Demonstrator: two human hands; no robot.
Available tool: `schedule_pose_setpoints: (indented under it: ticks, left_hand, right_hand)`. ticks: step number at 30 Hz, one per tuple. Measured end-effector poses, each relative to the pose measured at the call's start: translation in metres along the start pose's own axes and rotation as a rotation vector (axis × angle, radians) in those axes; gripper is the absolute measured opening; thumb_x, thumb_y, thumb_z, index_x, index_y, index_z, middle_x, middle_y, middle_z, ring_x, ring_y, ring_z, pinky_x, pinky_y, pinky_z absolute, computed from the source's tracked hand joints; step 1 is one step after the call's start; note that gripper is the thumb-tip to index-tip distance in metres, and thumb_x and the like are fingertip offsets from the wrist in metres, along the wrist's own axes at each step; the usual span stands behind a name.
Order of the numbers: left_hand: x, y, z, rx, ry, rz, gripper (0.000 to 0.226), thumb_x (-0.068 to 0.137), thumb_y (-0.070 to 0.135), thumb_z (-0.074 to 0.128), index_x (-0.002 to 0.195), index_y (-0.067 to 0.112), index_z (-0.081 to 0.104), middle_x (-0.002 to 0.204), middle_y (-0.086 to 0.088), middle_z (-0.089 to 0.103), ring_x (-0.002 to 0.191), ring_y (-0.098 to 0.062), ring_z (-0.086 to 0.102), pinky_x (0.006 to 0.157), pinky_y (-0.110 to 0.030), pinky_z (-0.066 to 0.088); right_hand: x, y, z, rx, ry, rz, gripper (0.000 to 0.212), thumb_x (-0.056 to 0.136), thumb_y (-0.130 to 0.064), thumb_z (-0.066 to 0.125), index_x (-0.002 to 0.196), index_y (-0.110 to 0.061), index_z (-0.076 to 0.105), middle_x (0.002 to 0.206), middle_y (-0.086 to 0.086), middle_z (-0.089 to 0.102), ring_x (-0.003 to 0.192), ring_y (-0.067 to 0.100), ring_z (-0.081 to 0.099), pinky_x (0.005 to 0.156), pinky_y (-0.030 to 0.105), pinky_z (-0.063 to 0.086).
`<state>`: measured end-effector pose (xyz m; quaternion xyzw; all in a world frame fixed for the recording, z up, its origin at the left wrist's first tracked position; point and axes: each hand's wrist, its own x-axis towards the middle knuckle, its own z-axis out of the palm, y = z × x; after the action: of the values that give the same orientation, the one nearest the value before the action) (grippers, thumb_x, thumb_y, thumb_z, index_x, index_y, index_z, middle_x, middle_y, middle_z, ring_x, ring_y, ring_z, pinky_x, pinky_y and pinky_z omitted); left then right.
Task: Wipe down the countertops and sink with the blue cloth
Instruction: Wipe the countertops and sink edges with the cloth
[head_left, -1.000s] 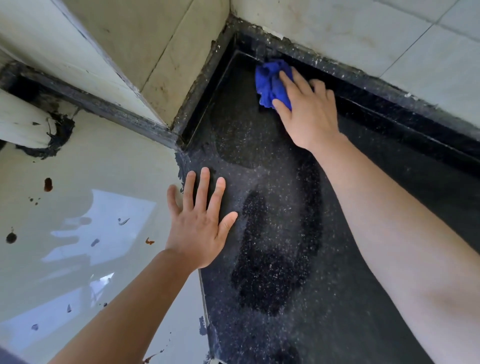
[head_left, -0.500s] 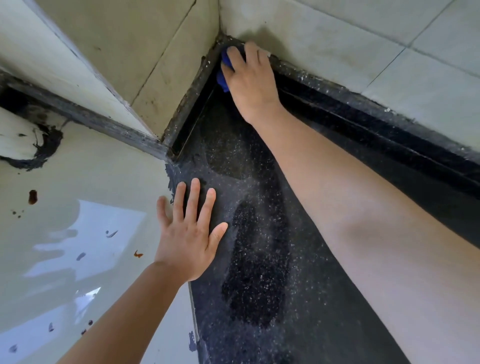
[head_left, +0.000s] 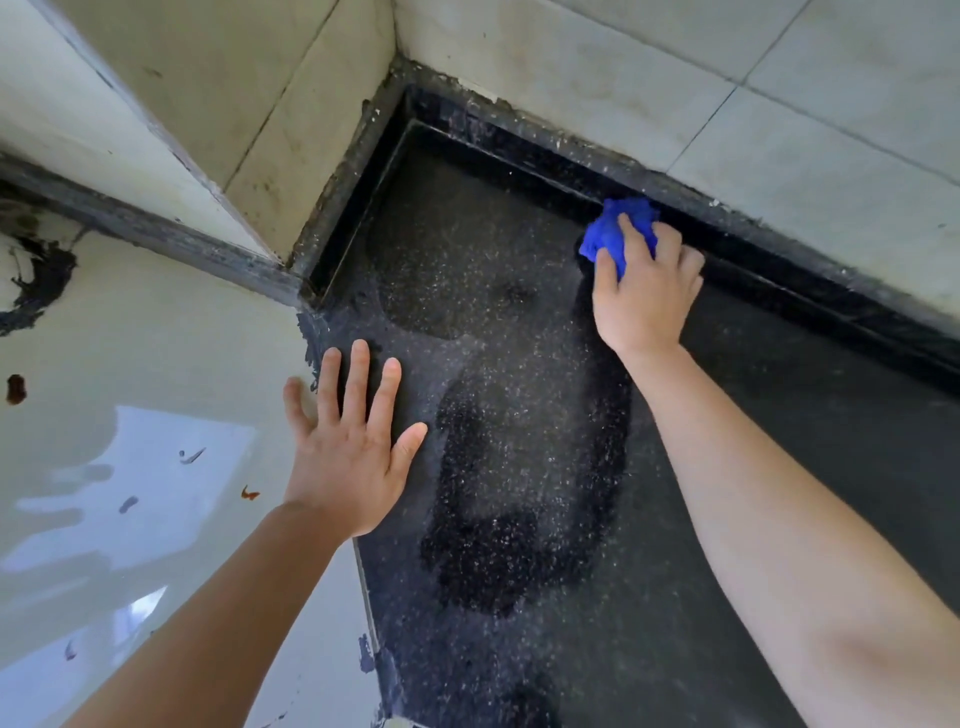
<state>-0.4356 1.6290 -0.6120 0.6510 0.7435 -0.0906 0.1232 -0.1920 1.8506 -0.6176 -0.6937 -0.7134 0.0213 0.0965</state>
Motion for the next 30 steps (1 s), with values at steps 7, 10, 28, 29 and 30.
schedule_pose_setpoints:
  ticks: [7,10,28,29,30]
  left_hand:
    - [0.002,0.003,0.0,0.001,-0.024,-0.019,0.073,0.098,0.061,-0.002,0.157,0.02,0.012,0.165,-0.013,0.009,0.15,-0.038,0.007,0.115,-0.064,0.009]
    - [0.002,0.001,0.001,0.009,-0.016,-0.034,0.073,0.097,0.062,-0.004,0.157,0.022,0.005,0.165,-0.011,0.003,0.151,-0.036,0.002,0.115,-0.063,0.005]
    - [-0.027,-0.007,-0.025,-0.166,0.049,-0.084,0.059,0.101,0.057,0.022,0.153,0.029,0.029,0.165,-0.003,0.011,0.152,-0.028,0.004,0.12,-0.058,-0.005]
    - [-0.04,-0.008,-0.023,-0.189,0.083,-0.104,0.058,0.101,0.055,0.023,0.15,0.027,0.033,0.164,-0.005,0.015,0.151,-0.029,0.008,0.12,-0.059,-0.002]
    - [-0.055,-0.011,-0.019,-0.211,0.103,-0.13,0.057,0.1,0.054,0.025,0.148,0.026,0.036,0.163,-0.007,0.019,0.15,-0.031,0.013,0.12,-0.059,0.003]
  right_hand:
    - [-0.026,-0.186,0.017,0.126,-0.136,-0.52,0.052,0.092,-0.05,0.043,0.137,-0.028,0.057,0.143,0.004,0.047,0.114,0.035,0.044,0.09,0.044,0.04]
    - [-0.032,-0.171,0.011,0.124,-0.162,-0.687,0.052,0.094,-0.049,0.04,0.136,-0.027,0.06,0.137,0.002,0.051,0.109,0.033,0.046,0.089,0.045,0.041]
    - [-0.056,-0.037,-0.006,0.051,-0.147,-0.214,0.05,0.102,-0.052,0.037,0.146,-0.031,0.048,0.132,0.008,0.039,0.113,0.038,0.036,0.104,0.048,0.031]
    - [-0.056,-0.058,-0.003,0.066,-0.148,-0.266,0.049,0.102,-0.052,0.038,0.145,-0.032,0.049,0.132,0.008,0.041,0.112,0.039,0.038,0.102,0.048,0.033]
    - [-0.056,-0.082,0.001,0.081,-0.15,-0.32,0.049,0.101,-0.052,0.04,0.144,-0.033,0.05,0.132,0.009,0.042,0.112,0.04,0.04,0.1,0.048,0.034]
